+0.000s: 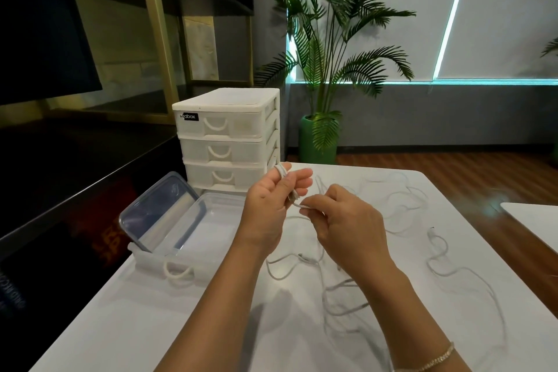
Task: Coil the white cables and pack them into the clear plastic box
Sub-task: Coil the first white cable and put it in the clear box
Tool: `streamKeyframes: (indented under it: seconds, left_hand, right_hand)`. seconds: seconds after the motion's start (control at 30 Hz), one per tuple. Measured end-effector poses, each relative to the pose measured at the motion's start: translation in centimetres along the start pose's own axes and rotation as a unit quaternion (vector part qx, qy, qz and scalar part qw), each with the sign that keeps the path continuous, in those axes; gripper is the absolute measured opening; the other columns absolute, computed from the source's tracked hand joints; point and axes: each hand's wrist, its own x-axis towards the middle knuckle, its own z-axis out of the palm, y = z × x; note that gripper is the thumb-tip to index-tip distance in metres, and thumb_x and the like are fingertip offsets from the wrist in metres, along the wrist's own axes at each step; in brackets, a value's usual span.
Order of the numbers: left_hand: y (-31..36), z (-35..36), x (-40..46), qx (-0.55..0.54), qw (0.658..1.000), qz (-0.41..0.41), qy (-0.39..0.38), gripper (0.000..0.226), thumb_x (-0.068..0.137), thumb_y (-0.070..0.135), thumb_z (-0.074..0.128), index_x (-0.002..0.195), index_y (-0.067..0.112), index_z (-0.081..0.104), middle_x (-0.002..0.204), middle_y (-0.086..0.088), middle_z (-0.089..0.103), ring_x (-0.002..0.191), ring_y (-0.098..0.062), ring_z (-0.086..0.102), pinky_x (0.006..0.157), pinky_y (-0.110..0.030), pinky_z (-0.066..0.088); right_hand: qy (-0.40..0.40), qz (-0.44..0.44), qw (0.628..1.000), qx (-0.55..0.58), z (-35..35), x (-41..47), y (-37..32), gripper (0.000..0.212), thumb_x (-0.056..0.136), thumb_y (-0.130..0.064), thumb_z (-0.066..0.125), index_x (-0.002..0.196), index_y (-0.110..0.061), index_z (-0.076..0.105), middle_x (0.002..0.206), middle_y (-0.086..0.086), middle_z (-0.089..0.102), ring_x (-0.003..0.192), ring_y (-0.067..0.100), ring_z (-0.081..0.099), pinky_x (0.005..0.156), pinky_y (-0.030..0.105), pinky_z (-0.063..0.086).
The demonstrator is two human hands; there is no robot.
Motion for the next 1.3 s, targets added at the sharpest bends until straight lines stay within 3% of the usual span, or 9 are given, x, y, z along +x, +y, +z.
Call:
streamKeyframes:
  seconds: [0.1,0.27,0.37,0.47,0.63,0.73,0.87,1.07,1.3]
  left_hand:
    - [-0.1,0.1,-0.2,0.049,0.999,0.014,-0.019,0.018,0.096,0.021,0.044,0.107,0.029,0.055,0.095,0.006,0.071,0.095,-0.014,0.067,0.089,-0.024,0.052]
    - [0.3,0.6,-0.3,0.092,0.994,0.048,-0.043,0.019,0.096,0.024,0.043,0.107,0.032,0.056,0.092,0.011,0.07,0.09,-0.006,0.066,0.089,-0.022,0.051]
    - [1.1,1.0,0.0,0.12,0.99,0.06,-0.051,0.02,0.097,0.022,0.043,0.106,0.027,0.061,0.089,0.018,0.069,0.094,-0.007,0.064,0.095,-0.027,0.05]
    - [2.9,1.3,1.0,0.149,0.983,0.087,-0.064,0.022,0.098,0.019,0.044,0.109,0.03,0.06,0.095,0.009,0.068,0.1,-0.012,0.062,0.092,-0.026,0.05]
    - [4.7,1.8,2.9,0.202,0.968,0.119,-0.087,0.027,0.098,0.021,0.044,0.119,0.019,0.059,0.103,0.001,0.066,0.094,-0.009,0.06,0.084,-0.023,0.049]
    - [4.9,2.2,3.2,0.187,0.968,0.116,-0.123,0.026,0.099,0.019,0.039,0.101,0.017,0.065,0.074,0.009,0.06,0.067,-0.001,0.052,0.067,-0.014,0.045]
    - [4.5,2.4,3.3,0.176,0.967,0.125,-0.136,0.039,0.101,0.022,0.032,0.072,0.02,0.058,0.064,0.009,0.054,0.063,-0.001,0.048,0.061,-0.012,0.042]
    - [4.3,1.7,3.5,0.206,0.959,0.107,-0.161,0.044,0.1,0.026,0.032,0.064,0.015,0.053,0.056,0.009,0.05,0.057,-0.002,0.045,0.059,-0.01,0.04]
    - [4.1,1.3,3.8,0.147,0.971,0.078,-0.171,0.042,0.101,0.025,0.033,0.067,0.017,0.058,0.05,0.01,0.042,0.055,-0.01,0.038,0.06,-0.024,0.037]
  right_hand:
    - [0.016,0.002,1.0,0.017,-0.6,0.1,-0.2,0.012,0.071,-0.031,0.066,0.075,-0.021,0.072,0.053,-0.003,0.051,0.042,0.008,0.035,0.039,0.007,0.019]
    - [0.028,0.015,0.998,0.054,-0.8,0.2,-0.2,0.01,0.072,-0.023,0.072,0.08,-0.016,0.072,0.059,0.0,0.057,0.047,0.007,0.038,0.044,0.004,0.022]
    - [-0.015,0.055,0.996,0.07,-1.9,1.1,-0.5,0.013,0.083,-0.025,0.067,0.09,-0.016,0.072,0.073,0.001,0.062,0.059,0.011,0.047,0.051,0.012,0.035]
    - [-0.046,0.068,0.994,0.078,-3.9,3.5,-0.6,0.012,0.085,-0.032,0.063,0.089,-0.022,0.069,0.08,-0.005,0.058,0.071,0.012,0.051,0.064,0.026,0.048]
    - [-0.078,0.079,0.991,0.077,-7.0,7.1,-0.5,0.01,0.083,-0.034,0.065,0.08,-0.025,0.064,0.086,-0.006,0.059,0.079,0.013,0.053,0.07,0.03,0.045]
    - [-0.077,0.08,0.988,0.107,-7.6,7.3,-0.2,0.008,0.086,-0.028,0.062,0.08,-0.024,0.063,0.089,-0.002,0.064,0.084,0.015,0.057,0.073,0.028,0.046]
    - [-0.056,0.079,0.987,0.126,-7.1,7.3,0.2,0.008,0.088,-0.023,0.059,0.08,-0.024,0.062,0.089,-0.002,0.062,0.084,0.013,0.056,0.073,0.026,0.044]
    - [0.027,0.123,0.97,0.207,-6.0,6.6,0.7,0.017,0.079,-0.026,0.071,0.071,-0.028,0.056,0.067,-0.012,0.057,0.06,0.005,0.051,0.055,0.015,0.039]
    - [0.028,0.102,0.967,0.23,-5.5,6.7,0.8,0.012,0.085,-0.02,0.064,0.077,-0.027,0.061,0.084,-0.002,0.063,0.081,0.016,0.063,0.074,0.034,0.055]
